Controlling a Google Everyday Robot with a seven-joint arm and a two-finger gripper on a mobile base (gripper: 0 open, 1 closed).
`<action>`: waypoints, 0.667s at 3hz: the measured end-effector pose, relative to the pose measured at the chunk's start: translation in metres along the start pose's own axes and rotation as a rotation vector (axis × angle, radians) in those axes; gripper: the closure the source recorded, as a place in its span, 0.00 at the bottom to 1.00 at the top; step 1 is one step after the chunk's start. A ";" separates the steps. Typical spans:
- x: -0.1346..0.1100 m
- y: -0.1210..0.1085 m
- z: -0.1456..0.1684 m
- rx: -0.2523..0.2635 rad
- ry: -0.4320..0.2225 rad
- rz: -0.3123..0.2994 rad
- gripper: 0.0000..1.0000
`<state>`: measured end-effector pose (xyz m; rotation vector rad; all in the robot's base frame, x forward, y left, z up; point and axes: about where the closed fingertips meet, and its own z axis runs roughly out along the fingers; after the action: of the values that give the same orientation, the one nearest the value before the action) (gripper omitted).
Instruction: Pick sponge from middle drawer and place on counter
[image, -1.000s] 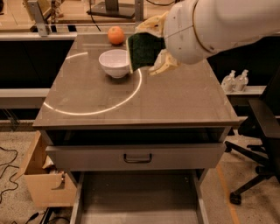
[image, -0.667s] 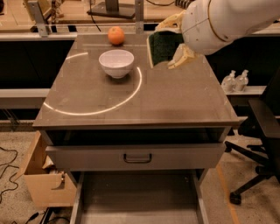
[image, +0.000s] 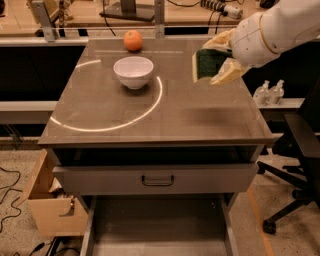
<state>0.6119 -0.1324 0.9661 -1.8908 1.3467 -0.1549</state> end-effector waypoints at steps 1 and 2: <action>0.021 0.012 0.025 -0.083 -0.053 0.073 1.00; 0.030 0.028 0.053 -0.189 -0.087 0.105 1.00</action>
Offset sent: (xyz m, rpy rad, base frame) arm 0.0250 -0.0028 -0.0989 0.1302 0.4971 -0.1174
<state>0.6309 -0.1333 0.9019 -1.9516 1.4392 0.1108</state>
